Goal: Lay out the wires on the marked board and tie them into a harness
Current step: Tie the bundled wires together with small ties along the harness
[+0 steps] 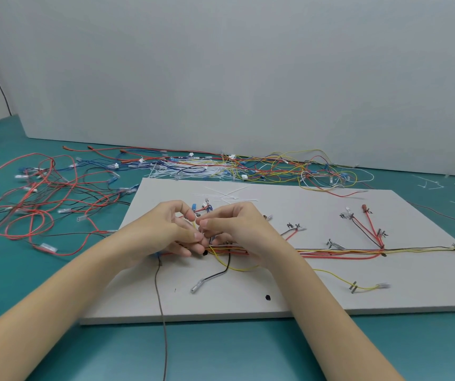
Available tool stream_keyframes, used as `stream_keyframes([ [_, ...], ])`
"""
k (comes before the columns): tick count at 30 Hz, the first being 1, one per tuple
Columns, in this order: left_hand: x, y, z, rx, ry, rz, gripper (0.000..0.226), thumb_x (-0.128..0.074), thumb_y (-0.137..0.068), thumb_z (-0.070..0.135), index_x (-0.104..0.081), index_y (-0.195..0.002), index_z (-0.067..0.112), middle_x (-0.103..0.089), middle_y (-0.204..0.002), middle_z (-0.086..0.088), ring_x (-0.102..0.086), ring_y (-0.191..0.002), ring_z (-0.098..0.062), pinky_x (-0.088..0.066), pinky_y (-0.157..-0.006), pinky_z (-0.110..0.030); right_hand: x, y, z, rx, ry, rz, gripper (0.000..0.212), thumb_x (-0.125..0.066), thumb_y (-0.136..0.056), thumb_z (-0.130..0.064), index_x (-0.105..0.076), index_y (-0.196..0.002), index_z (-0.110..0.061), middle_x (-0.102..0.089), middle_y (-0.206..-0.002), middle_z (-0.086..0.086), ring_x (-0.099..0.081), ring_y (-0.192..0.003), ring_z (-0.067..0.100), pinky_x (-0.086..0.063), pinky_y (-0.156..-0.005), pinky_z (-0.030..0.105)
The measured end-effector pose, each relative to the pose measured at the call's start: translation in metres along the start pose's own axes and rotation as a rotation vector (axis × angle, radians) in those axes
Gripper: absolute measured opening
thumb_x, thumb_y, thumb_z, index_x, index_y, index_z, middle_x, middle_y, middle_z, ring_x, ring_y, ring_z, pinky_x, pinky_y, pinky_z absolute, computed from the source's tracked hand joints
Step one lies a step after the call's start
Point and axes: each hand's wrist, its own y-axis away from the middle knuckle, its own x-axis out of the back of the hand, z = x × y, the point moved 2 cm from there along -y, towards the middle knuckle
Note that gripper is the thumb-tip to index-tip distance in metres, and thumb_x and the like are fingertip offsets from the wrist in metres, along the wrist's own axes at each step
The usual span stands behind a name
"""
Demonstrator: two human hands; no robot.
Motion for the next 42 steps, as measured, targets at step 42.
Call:
stream_keyframes([
  [42,0.0011,0.0006,0.0017,0.011,0.066,-0.018,0.026,-0.066,-0.084,-0.007,-0.047,-0.088,0.010,-0.073,-0.088,-0.022,-0.073,-0.071,-0.021,-0.055,-0.049,-0.019,-0.0034,0.0003,0.0006,0.021,0.016,0.032,0.015,-0.070,-0.083,0.003,-0.073,-0.091,-0.009,-0.070,-0.073,0.008,-0.066,-0.062,0.017,-0.057,-0.062,0.022],
])
